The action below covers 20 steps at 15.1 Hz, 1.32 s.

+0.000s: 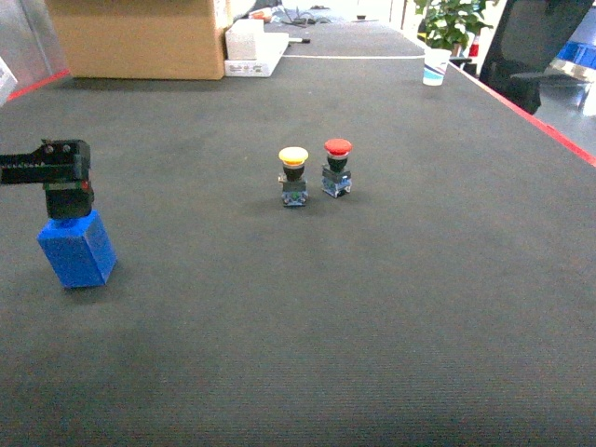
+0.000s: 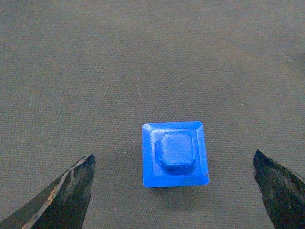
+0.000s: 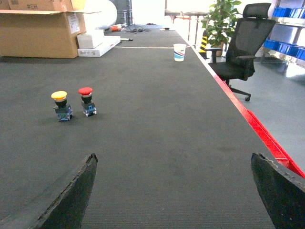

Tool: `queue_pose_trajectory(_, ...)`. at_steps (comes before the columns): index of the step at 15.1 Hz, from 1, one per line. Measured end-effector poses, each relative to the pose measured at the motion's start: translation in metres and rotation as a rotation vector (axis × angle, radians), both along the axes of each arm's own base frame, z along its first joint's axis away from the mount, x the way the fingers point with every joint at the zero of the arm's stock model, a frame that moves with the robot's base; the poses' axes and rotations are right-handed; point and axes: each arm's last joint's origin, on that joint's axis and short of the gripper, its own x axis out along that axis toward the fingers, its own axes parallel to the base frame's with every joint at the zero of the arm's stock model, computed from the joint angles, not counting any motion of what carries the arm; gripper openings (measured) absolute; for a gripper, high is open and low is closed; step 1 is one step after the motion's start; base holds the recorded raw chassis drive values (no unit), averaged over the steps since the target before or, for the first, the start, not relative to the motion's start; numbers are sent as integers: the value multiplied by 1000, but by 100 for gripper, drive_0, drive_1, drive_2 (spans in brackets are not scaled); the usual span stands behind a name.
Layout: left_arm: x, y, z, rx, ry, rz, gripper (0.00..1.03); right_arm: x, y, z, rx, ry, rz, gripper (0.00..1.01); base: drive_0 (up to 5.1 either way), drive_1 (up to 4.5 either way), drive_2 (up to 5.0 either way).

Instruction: Pick blue part to blue bin on bottom shelf

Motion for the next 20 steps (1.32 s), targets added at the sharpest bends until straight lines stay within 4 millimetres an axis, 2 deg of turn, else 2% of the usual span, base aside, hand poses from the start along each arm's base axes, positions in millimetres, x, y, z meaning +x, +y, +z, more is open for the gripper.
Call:
queue_pose_trajectory(3,8,-4,-17,19,41,8,98,0,0,0,0,0,0,98,0,0,0)
queue_pose_trajectory(11,21,-5,-40,29,91,47,98,0,0,0,0,0,0,98,0,0,0)
queue_pose_trajectory(13,22,-5,-44,28,111,52,77,0,0,0,0,0,0,98,0,0,0)
queue_pose_trajectory(14,22,-5,-45,30,123,52,69,0,0,0,0,0,0,98,0,0,0)
queue_pose_trajectory(19,22,-6,-46,33,128,49,47,0,0,0,0,0,0,98,0,0,0)
queue_pose_trajectory(20,22,-5,-46,32,127,49,45,0,0,0,0,0,0,98,0,0,0)
